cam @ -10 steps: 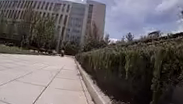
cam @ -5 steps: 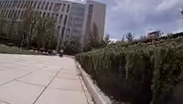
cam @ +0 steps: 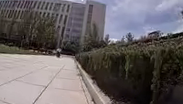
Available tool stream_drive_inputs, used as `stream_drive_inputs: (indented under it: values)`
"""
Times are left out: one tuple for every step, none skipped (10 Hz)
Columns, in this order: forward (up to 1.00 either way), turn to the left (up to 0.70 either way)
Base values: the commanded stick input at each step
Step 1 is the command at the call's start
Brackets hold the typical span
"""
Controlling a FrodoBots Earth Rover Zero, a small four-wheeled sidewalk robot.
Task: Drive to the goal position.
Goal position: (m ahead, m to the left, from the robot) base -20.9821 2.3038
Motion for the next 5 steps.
stream_drive_inputs:
  values:
    - [0.10,0.00]
    - [0.10,0.00]
    - [0.10,0.00]
    - [0.10,0.00]
    - [0.10,0.00]
